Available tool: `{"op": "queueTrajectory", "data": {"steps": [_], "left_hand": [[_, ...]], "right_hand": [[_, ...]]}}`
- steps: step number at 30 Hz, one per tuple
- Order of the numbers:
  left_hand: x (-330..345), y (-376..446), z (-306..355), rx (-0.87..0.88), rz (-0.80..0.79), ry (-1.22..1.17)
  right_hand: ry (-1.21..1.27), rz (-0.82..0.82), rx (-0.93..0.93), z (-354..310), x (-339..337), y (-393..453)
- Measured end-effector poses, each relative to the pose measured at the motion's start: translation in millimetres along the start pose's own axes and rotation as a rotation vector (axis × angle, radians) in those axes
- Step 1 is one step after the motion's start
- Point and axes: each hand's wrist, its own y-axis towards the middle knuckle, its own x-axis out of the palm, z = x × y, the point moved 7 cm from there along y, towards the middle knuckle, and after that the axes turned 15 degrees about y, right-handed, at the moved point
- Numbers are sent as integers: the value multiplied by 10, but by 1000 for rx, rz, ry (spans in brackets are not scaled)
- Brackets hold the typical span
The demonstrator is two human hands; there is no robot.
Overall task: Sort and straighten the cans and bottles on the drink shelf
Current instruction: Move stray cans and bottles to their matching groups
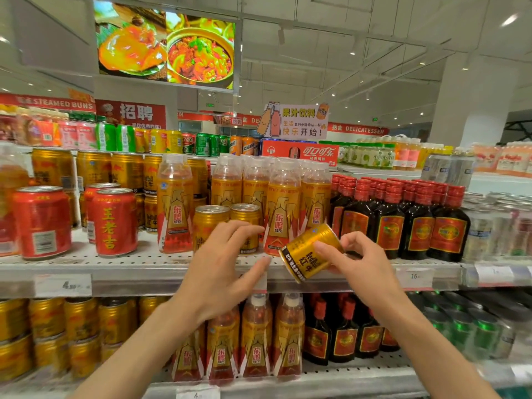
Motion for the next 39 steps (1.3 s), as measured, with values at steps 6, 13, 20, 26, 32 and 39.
{"op": "queueTrajectory", "data": {"steps": [6, 13, 20, 26, 32, 39], "left_hand": [[396, -449, 184, -242, -283, -430], [241, -732, -93, -350, -323, -424], [-123, -883, -560, -362, -294, -391], [-627, -1031, -1162, -312, -272, -377], [-1134, -1165, -1895, -278, -260, -381], [-1398, -1312, -2416, -240, -241, -382]], "right_hand": [[167, -144, 117, 273, 226, -238], [183, -257, 204, 420, 560, -329], [163, -309, 176, 197, 1095, -385], [138, -282, 119, -64, 1829, -535], [162, -241, 81, -290, 2673, -661], [127, -203, 40, -415, 3271, -704]]}}
